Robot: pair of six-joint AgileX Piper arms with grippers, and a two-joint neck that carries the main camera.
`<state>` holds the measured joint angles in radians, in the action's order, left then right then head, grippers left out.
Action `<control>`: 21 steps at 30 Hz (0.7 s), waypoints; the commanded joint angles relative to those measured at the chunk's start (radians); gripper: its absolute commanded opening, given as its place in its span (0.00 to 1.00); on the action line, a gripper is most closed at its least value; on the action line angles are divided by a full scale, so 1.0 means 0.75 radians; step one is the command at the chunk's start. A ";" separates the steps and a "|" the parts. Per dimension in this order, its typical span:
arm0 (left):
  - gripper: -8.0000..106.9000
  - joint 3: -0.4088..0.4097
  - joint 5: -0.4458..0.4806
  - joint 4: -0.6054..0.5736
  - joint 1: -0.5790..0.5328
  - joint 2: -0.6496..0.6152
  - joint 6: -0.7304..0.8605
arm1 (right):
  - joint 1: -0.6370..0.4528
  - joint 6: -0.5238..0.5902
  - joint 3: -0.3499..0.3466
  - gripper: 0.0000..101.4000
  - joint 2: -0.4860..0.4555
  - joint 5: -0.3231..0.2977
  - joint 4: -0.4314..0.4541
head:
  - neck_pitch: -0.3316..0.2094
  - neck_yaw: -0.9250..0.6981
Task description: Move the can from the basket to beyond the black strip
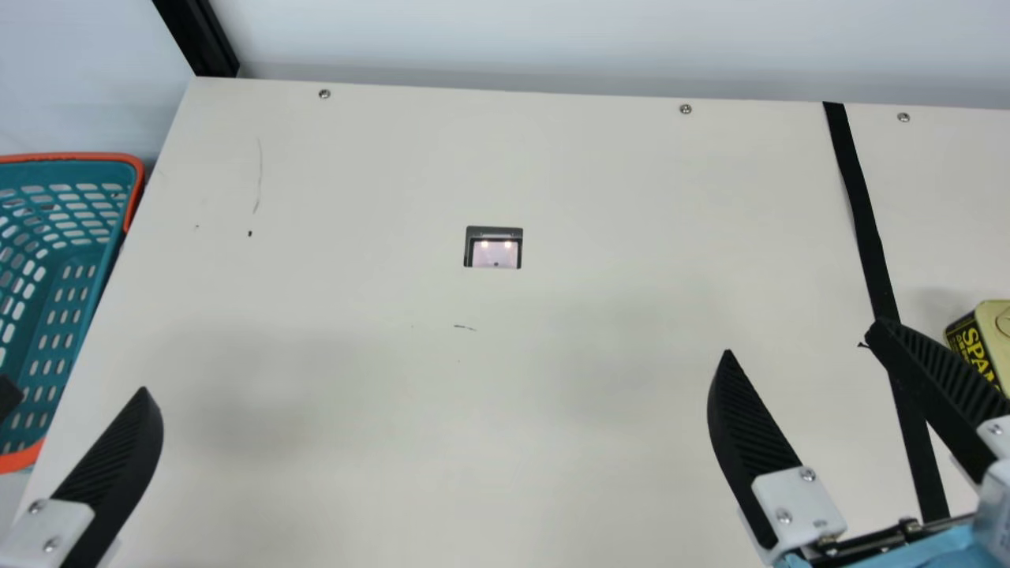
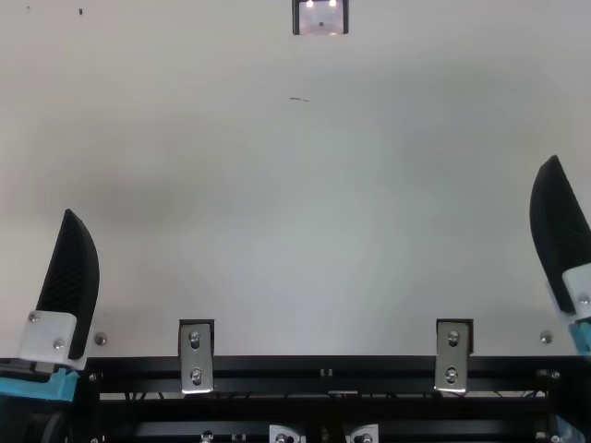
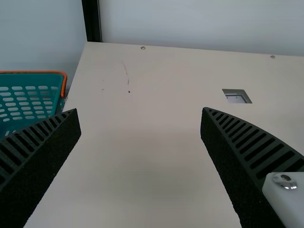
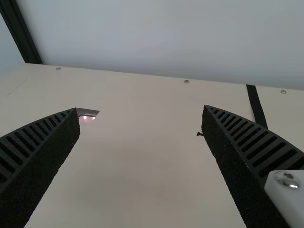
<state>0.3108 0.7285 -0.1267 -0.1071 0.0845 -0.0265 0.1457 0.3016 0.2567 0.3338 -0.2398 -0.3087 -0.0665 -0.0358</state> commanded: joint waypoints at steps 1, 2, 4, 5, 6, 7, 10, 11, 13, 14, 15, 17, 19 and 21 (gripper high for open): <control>0.85 0.000 0.000 0.000 0.000 0.000 0.000 | -0.001 -0.011 -0.034 1.00 -0.077 0.002 0.005 | -0.003 0.002; 0.85 0.000 0.000 0.000 0.000 0.000 0.000 | -0.003 -0.017 -0.047 1.00 -0.103 0.001 0.007 | -0.003 0.002; 0.85 0.000 0.000 0.000 0.000 0.000 0.000 | -0.012 -0.035 -0.070 1.00 -0.153 -0.011 0.010 | -0.003 0.002; 0.85 0.000 0.000 0.000 0.000 0.000 0.000 | -0.021 -0.044 -0.077 1.00 -0.176 -0.021 0.010 | -0.003 0.002; 0.85 0.000 0.000 0.000 0.000 0.000 0.000 | -0.034 -0.052 -0.084 1.00 -0.200 -0.033 0.011 | -0.003 0.002; 0.85 0.000 0.000 0.000 0.000 0.000 0.000 | -0.048 -0.061 -0.087 1.00 -0.224 -0.048 0.013 | -0.003 0.002; 0.85 0.000 0.000 0.000 0.000 0.000 0.000 | -0.095 -0.082 -0.086 1.00 -0.291 -0.114 0.032 | -0.003 0.002; 0.85 0.000 0.000 0.000 0.000 0.000 0.000 | -0.114 -0.088 -0.084 1.00 -0.304 -0.138 0.043 | -0.003 0.002; 0.85 0.000 0.000 0.000 0.000 0.000 0.000 | -0.150 -0.092 -0.071 1.00 -0.330 -0.211 0.080 | -0.003 0.002; 0.85 0.000 0.000 0.000 0.000 0.000 0.000 | -0.168 -0.089 -0.061 1.00 -0.343 -0.255 0.100 | -0.003 0.002; 0.85 0.000 0.000 0.000 0.000 0.000 0.000 | -0.181 -0.089 -0.047 1.00 -0.355 -0.301 0.121 | -0.003 0.002; 0.85 0.000 0.000 0.000 0.000 0.000 0.000 | -0.175 -0.093 -0.048 1.00 -0.354 -0.241 0.115 | -0.003 0.002; 0.85 0.000 0.000 0.000 0.000 0.000 0.000 | -0.193 -0.087 -0.028 1.00 -0.365 -0.297 0.142 | -0.003 0.002; 0.85 0.000 0.000 0.000 0.000 0.000 0.000 | -0.193 -0.088 -0.028 1.00 -0.366 -0.356 0.142 | -0.003 0.002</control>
<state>0.3108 0.7285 -0.1267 -0.1071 0.0845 -0.0265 0.0009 0.2353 0.2359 0.0592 -0.5217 -0.2010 -0.0665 -0.0358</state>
